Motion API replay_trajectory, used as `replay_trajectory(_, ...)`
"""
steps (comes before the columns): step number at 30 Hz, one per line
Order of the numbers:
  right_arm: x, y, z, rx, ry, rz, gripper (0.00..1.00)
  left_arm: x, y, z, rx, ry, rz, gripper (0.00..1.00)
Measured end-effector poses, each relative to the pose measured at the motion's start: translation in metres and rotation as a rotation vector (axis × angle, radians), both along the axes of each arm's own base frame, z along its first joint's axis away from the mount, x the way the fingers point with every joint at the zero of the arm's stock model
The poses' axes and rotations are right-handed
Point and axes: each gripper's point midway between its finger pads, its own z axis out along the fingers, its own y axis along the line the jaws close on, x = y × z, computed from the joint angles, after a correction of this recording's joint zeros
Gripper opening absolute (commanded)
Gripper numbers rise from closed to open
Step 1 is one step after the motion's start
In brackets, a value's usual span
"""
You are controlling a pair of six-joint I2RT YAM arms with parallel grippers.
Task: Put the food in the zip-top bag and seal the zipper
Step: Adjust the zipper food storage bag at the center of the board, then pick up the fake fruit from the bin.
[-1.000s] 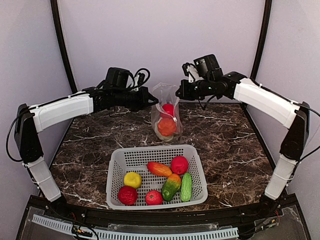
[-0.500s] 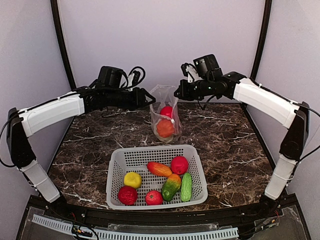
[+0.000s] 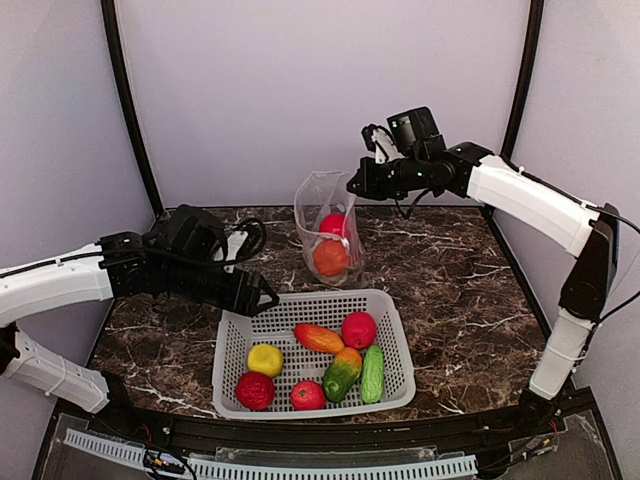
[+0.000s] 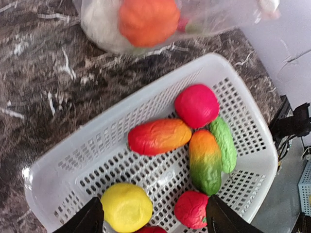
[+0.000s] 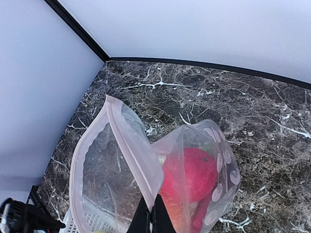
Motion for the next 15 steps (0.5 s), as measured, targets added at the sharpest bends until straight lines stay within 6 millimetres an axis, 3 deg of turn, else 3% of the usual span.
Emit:
replay_trajectory(5, -0.001, 0.002, 0.001, 0.009, 0.003, 0.007, 0.00, -0.030, 0.012, -0.051, 0.115, 0.120, 0.020, 0.81)
replay_trajectory(15, -0.002, 0.005, 0.004, 0.029, 0.003, 0.019, 0.00, -0.043, 0.009, -0.097, 0.240, 0.237, 0.063, 0.88)
